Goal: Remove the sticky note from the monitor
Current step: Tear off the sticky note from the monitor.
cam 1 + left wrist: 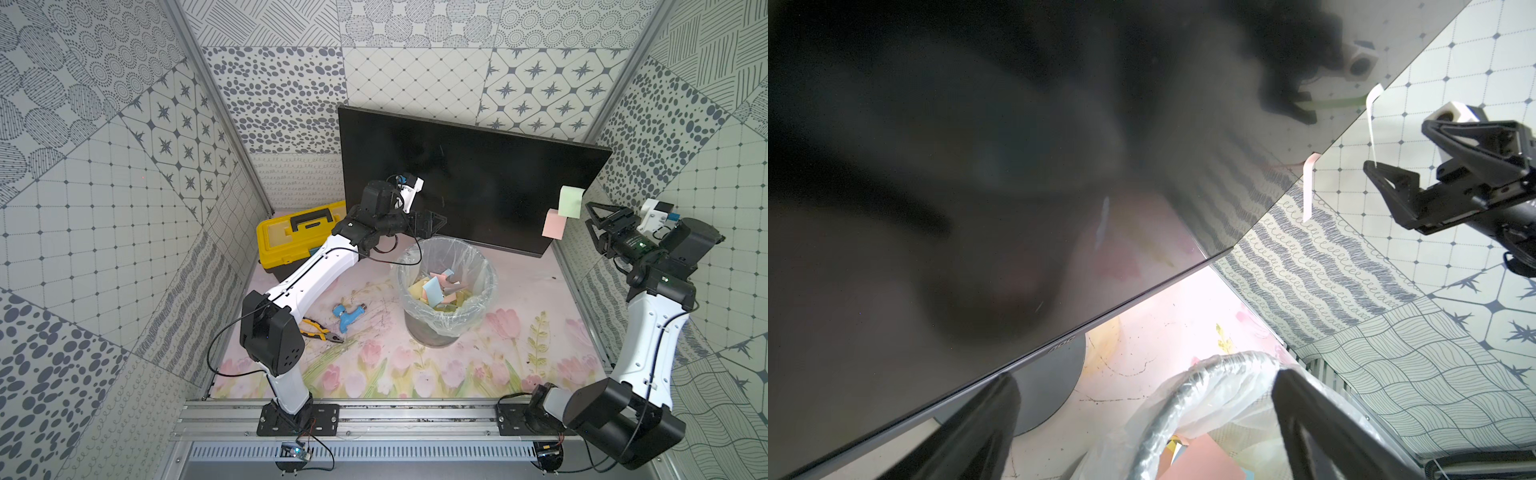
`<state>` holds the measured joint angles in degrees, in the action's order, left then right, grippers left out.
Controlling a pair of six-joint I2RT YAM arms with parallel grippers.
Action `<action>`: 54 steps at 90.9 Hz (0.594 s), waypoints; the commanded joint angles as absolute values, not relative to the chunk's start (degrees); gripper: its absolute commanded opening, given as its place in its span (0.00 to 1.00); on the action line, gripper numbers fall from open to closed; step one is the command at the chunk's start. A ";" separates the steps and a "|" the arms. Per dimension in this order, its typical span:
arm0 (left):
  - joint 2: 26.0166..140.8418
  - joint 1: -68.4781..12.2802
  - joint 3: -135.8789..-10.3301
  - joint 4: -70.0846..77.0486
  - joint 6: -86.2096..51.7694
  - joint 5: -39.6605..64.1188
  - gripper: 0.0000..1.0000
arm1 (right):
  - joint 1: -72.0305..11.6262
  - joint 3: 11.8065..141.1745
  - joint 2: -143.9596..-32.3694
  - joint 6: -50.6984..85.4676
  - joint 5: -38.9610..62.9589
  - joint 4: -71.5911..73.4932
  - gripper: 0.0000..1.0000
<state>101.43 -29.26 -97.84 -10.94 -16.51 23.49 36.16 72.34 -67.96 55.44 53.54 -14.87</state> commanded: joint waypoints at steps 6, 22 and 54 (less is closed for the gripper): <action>102.05 -29.44 -99.10 -9.99 -15.64 26.06 0.99 | 34.12 71.43 -69.57 57.99 54.14 -8.70 0.66; 102.75 -29.44 -99.61 -9.73 -16.03 26.57 1.00 | 32.47 71.69 -71.53 59.20 53.73 -6.24 0.65; 103.40 -29.44 -100.29 -9.93 -16.44 26.45 0.99 | 31.55 72.34 -73.12 60.19 53.95 -3.68 0.47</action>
